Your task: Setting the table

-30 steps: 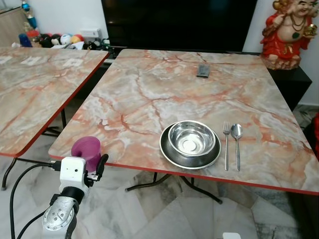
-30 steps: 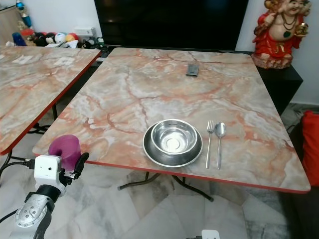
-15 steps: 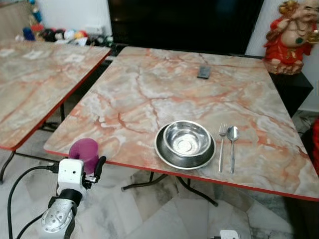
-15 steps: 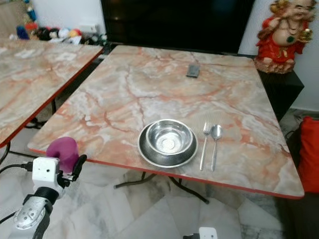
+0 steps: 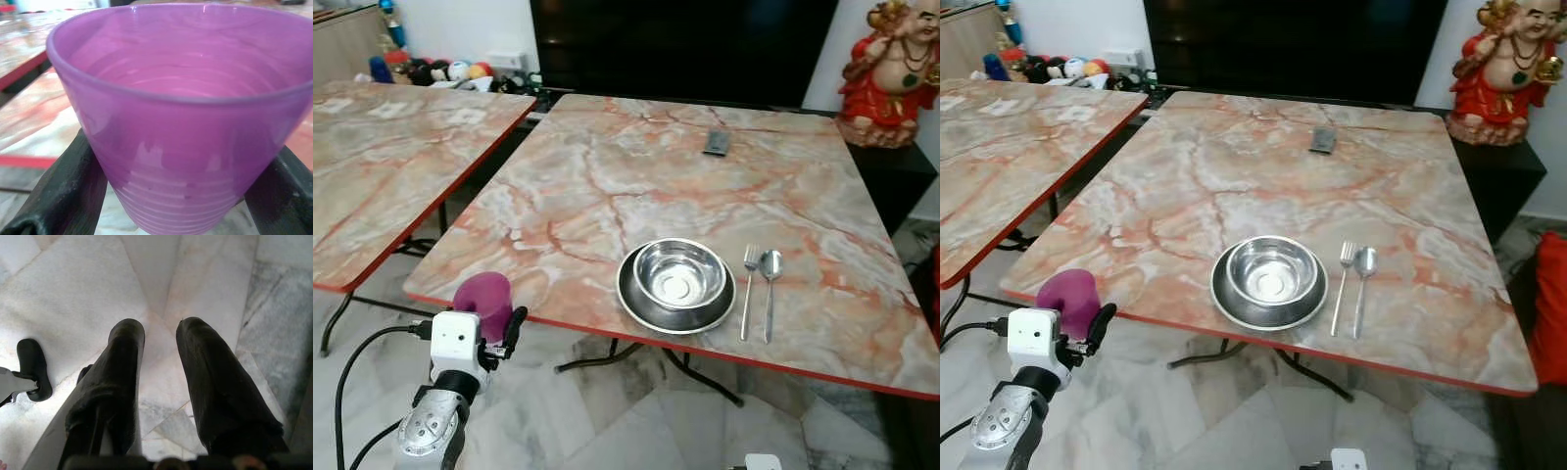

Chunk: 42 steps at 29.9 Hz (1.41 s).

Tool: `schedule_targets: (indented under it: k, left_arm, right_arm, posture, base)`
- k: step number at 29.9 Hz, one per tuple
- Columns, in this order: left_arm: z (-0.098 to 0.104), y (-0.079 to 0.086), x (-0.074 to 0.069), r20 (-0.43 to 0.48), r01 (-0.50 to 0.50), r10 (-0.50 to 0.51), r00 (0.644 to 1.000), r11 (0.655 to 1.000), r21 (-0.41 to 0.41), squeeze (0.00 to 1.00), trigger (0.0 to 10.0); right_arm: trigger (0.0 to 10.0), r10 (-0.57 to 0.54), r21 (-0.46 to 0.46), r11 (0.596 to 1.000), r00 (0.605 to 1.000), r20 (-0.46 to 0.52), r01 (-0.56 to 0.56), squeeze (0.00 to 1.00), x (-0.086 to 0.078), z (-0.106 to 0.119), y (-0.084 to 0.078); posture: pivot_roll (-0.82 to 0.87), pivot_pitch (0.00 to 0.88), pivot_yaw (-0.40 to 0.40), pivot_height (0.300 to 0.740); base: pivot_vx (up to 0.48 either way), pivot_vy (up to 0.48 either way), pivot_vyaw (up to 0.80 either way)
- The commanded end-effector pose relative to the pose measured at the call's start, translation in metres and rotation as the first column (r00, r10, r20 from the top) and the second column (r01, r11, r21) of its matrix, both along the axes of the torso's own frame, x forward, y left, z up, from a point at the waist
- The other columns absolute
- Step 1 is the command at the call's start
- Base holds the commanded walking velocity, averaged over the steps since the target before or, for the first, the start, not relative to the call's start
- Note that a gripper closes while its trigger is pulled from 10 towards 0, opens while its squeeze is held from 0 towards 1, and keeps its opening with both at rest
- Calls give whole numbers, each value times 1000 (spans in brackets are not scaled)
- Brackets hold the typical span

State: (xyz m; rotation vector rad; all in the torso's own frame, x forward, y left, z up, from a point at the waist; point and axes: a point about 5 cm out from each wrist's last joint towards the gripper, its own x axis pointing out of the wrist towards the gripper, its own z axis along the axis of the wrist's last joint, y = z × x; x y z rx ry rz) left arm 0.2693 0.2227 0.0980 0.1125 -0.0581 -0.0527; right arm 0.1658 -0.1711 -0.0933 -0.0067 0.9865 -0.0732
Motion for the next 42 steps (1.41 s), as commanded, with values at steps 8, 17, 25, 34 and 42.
schedule_targets:
  k: [8,17,25,34,42]
  left_arm:
    - [6,-1,0,17,13,-13,1000,1000,-13,0,10000]
    - [7,-2,1,24,17,-17,1000,1000,-17,0,10000]
    - [9,-4,1,31,23,-23,999,1000,-19,0,10000]
    - [11,-8,2,37,34,-33,999,999,-19,0,10000]
    - [14,-10,5,49,54,-54,997,999,-6,0,10000]
  right_arm:
    - [10000,1,1,1000,1000,-26,-1,0,-5,-2,-1]
    - [10000,1,3,1000,1000,-25,-1,0,-5,-2,-1]
    - [10000,2,1,1000,1000,-17,-2,0,-4,-2,-1]
    - [10000,0,1,1000,1000,-15,1,0,-4,-2,-2]
    - [10000,5,-7,1000,1000,-12,-5,0,-4,-2,-2]
  posture:
    - [42,88,-3,740]
    - [44,87,-5,740]
    - [45,87,-5,740]
    - [45,91,-11,740]
    - [-4,68,-11,740]
  base:
    - [0,0,-788]
    - [0,0,-787]
    - [0,0,-56]
    - [0,0,0]
    - [0,0,0]
